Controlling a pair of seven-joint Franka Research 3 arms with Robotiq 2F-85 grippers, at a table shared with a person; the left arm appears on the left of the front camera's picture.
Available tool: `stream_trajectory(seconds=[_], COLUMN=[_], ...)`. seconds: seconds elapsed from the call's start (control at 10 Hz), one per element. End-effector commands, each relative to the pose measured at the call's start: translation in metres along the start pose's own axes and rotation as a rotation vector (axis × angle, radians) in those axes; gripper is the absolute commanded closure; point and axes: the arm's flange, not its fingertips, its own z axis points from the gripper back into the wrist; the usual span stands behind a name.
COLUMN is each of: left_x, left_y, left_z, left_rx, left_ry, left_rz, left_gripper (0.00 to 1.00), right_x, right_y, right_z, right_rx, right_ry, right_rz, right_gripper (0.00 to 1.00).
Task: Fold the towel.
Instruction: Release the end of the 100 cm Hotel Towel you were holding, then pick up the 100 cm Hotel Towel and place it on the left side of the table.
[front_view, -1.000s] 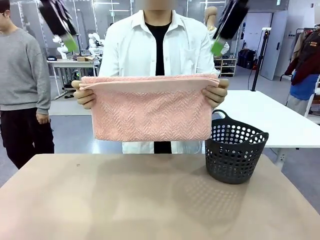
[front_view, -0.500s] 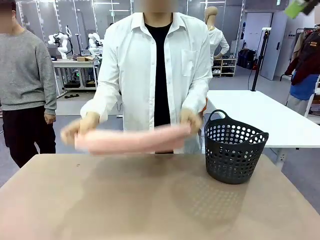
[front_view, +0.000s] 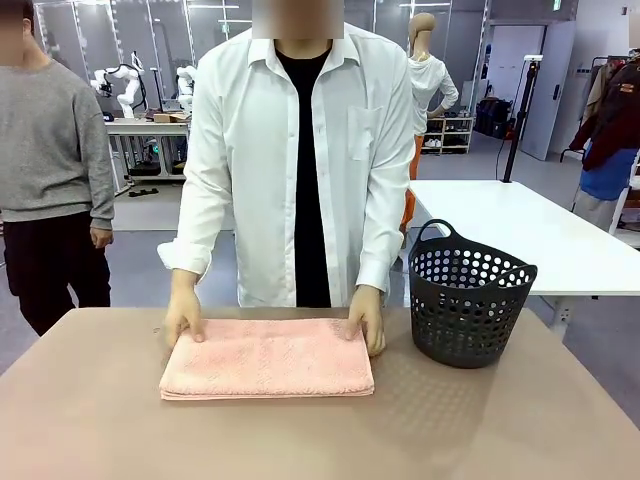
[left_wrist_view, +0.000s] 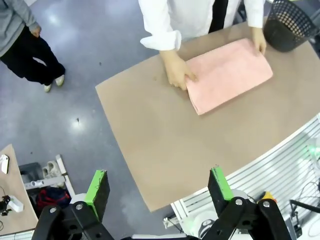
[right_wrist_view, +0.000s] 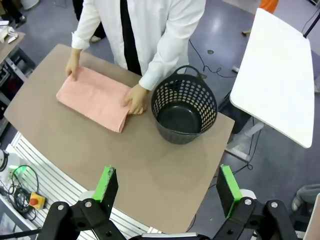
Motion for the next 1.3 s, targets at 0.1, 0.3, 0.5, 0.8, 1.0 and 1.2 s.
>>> stream_trajectory(seconds=[0.1,0.3,0.5,0.8,1.0,1.2], left_x=[0.0022,0.0022,0.0022,0.0022,0.0022,0.0022], left_y=[0.0023,0.0023,0.0023,0.0023,0.0023,0.0023], left_z=[-0.0019,-0.0019,-0.0019,-0.0019,-0.0019,-0.0019], left_rx=[-0.005,-0.005,-0.005,-0.005,-0.005,-0.005], left_ry=[0.013,0.013,0.013,0.013,0.013,0.013], left_rz=[-0.014,-0.014,-0.014,-0.014,-0.014,-0.014], left_gripper=[0.00,0.00,0.00,0.00,0.00,0.00], right_x=[0.0018,0.0018,0.0018,0.0018,0.0018,0.0018], right_y=[-0.0006,-0.0006,-0.0006,-0.0006,-0.0006,-0.0006], right_z=[-0.0004,-0.0004,-0.0004,-0.0004,-0.0004,-0.0004], right_rx=[0.006,0.006,0.006,0.006,0.006,0.006], right_ry=[0.003,0.003,0.003,0.003,0.003,0.003], right_rz=[0.001,0.001,0.001,0.001,0.001,0.001], right_gripper=[0.00,0.00,0.00,0.00,0.00,0.00])
